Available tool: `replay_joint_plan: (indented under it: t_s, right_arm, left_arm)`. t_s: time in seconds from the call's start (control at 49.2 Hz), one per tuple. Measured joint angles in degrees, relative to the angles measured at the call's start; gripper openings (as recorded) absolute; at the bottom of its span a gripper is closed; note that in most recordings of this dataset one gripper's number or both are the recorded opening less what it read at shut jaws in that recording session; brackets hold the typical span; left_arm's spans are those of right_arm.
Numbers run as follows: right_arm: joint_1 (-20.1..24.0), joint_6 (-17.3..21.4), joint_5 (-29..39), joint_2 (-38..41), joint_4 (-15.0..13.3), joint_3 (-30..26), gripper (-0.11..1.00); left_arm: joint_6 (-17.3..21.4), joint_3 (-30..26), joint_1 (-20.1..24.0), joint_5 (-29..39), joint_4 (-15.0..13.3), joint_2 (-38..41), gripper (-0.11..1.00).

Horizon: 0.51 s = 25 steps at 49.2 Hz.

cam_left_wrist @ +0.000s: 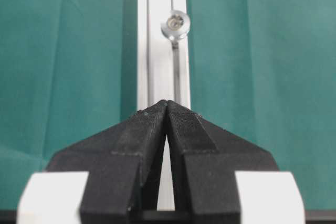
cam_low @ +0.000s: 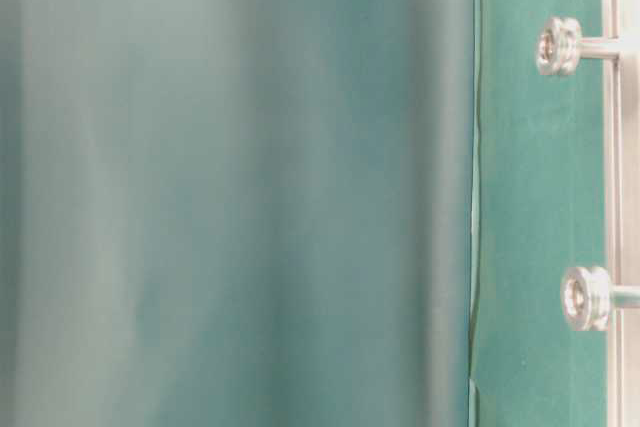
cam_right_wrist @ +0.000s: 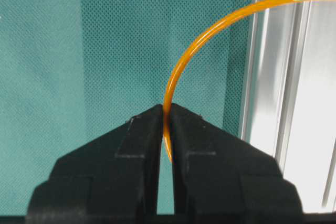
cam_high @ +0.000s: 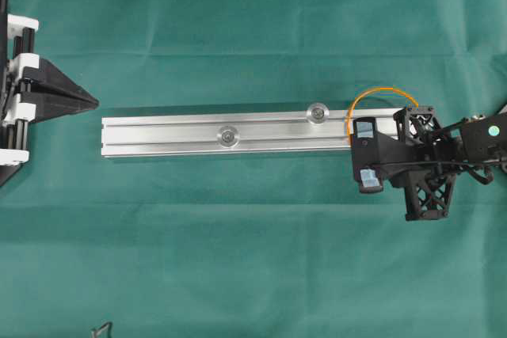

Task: Hook the rubber onto the shaft.
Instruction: 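Close the right gripper on the orange band's edge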

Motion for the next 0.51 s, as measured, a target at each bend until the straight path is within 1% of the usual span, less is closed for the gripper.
replay_joint_plan:
  t_s: [0.346,0.509]
  right_arm:
    - [0.0,0.0,0.4,-0.2,-0.6,0.0,0.07]
    - [0.0,-0.2,2.6,-2.0,-1.1,0.0,0.07]
  left_arm:
    - [0.0,0.0,0.0,0.1,0.0,0.0,0.0]
    - [0.0,0.1,0.0,0.1,0.0,0.0,0.0]
